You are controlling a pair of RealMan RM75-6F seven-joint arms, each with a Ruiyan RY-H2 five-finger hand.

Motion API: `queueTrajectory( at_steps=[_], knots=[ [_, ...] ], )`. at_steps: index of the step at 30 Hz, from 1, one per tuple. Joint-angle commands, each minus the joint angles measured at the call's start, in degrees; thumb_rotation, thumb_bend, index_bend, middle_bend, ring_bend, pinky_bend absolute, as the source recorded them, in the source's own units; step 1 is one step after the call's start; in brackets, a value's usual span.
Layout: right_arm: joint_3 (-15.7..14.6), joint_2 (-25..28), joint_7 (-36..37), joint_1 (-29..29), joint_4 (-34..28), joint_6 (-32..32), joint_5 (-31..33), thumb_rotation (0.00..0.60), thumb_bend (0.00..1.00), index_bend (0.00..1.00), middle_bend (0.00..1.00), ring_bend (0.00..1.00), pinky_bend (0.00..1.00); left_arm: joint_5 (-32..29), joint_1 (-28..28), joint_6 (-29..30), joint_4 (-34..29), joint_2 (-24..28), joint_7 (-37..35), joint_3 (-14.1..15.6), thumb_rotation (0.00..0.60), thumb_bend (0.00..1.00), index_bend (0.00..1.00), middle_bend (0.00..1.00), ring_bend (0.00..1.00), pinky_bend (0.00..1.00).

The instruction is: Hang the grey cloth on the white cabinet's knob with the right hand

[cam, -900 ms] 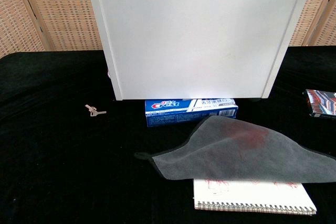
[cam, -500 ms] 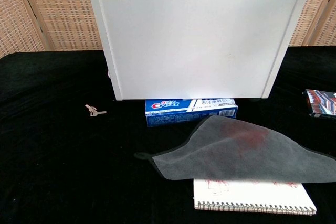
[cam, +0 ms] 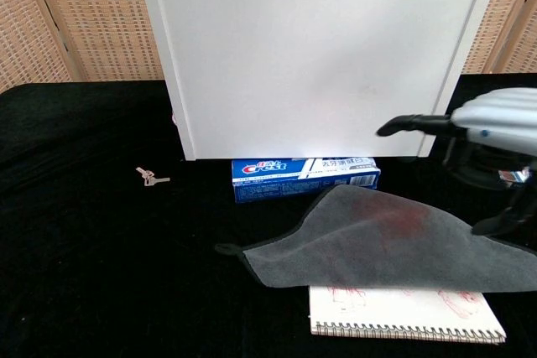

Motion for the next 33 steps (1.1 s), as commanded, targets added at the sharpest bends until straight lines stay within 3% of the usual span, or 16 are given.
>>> queueTrajectory(
  at_steps=[1, 7, 18, 24, 33],
  knots=[
    [3.7, -3.6, -1.4, 7.9, -1.4, -10.5, 7.0, 0.6, 0.0, 0.11, 0.9, 0.88, 0.87, -0.3, -0.2, -0.4, 0.2, -0.1, 0.1, -0.1, 0.6, 0.0, 0.0, 0.0, 0.0, 0.0],
    [5.4, -9.3, -8.9, 14.4, 1.9, -19.2, 20.7, 0.6, 0.02, 0.11, 0.91, 0.89, 0.99, -1.3, -0.5, -1.2, 0.7, -0.1, -0.7, -0.4, 0.6, 0.0, 0.0, 0.0, 0.0, 0.0],
    [2.0, -17.4, -21.3, 21.2, 6.7, -18.5, 39.0, 0.6, 0.08, 0.12, 0.92, 0.9, 1.0, -2.0, -0.8, -2.2, 1.4, -0.3, -1.0, -0.5, 0.6, 0.0, 0.0, 0.0, 0.0, 0.0],
    [-0.2, -20.1, -24.2, 23.2, 7.7, -16.3, 44.2, 0.6, 0.08, 0.12, 0.92, 0.91, 1.0, -2.3, -0.9, -2.4, 1.5, -0.4, -1.1, -0.6, 0.6, 0.0, 0.0, 0.0, 0.0, 0.0],
    [-2.3, -24.3, -25.9, 23.9, 12.0, -12.8, 45.1, 0.6, 0.15, 0.15, 0.92, 0.91, 1.0, -2.5, -0.9, -2.4, 1.7, -0.3, -1.5, -0.8, 0.6, 0.0, 0.0, 0.0, 0.0, 0.0]
  ],
)
